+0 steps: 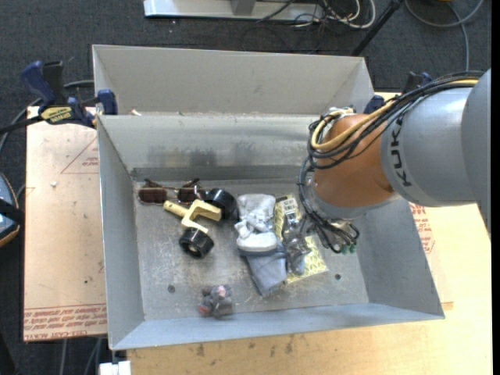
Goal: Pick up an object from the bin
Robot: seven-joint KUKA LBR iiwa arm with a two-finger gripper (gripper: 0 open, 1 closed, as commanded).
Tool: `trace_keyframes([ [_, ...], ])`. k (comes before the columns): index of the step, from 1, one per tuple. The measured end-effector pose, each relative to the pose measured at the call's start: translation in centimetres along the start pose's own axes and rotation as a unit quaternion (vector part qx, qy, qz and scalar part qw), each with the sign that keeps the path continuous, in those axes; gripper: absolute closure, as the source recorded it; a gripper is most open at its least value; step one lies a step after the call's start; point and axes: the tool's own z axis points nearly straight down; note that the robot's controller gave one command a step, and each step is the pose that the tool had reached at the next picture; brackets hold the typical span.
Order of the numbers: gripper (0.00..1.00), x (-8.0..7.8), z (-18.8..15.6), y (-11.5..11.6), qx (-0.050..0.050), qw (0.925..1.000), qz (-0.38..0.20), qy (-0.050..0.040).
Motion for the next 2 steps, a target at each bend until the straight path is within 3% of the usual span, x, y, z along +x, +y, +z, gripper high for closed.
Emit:
trace_keyframes([
  [2,1.0,0.2,-1.4,0.1,-0.001,1.0,0.0,0.0021],
])
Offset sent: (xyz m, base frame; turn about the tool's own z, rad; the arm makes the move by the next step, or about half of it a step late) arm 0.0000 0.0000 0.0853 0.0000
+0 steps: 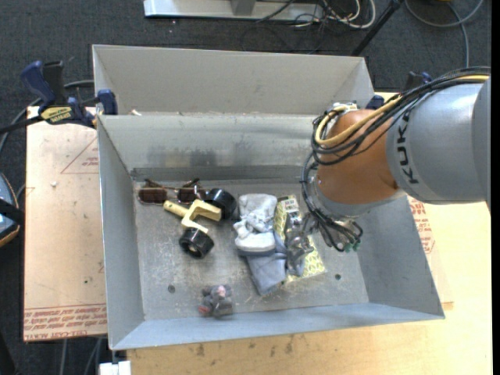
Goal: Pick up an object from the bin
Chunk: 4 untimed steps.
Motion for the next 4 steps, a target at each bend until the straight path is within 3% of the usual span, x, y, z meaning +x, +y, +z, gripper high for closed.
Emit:
trace_keyframes([
  [2,1.0,0.0,-3.8,0.2,-0.001,1.0,0.0,-0.0018],
  [4,1.0,-0.1,-5.3,0.2,-0.001,1.0,-0.001,-0.002],
])
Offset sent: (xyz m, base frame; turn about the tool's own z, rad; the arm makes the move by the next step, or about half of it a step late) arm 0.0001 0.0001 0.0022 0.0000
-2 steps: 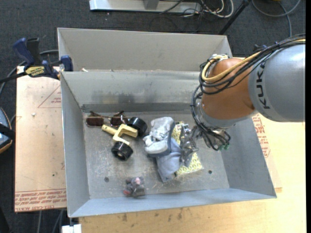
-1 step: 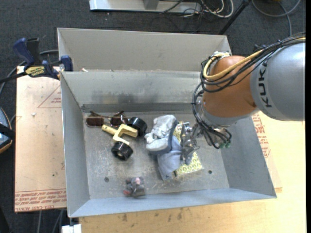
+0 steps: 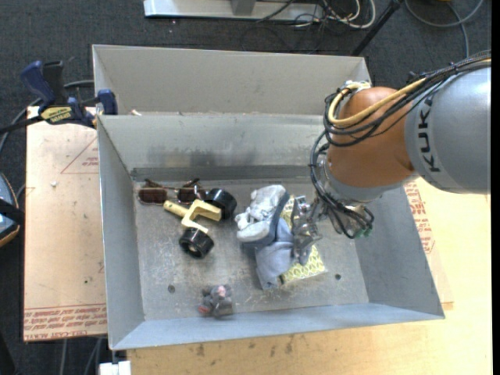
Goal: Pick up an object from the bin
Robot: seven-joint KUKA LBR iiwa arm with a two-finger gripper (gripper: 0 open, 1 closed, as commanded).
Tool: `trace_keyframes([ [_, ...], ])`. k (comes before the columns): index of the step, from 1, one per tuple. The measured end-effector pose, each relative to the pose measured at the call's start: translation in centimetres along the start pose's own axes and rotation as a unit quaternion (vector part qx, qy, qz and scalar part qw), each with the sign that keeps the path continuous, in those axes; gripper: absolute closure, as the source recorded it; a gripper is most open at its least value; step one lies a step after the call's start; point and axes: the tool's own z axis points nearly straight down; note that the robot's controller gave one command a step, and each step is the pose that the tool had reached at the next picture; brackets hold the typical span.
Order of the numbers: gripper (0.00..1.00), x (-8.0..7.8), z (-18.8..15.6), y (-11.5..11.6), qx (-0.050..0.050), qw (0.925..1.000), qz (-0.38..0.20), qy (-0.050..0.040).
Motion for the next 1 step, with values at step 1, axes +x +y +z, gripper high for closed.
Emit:
trace_keyframes([
  [1,1.0,0.03,-0.93,0.02,0.0,1.0,0.0,0.0004],
])
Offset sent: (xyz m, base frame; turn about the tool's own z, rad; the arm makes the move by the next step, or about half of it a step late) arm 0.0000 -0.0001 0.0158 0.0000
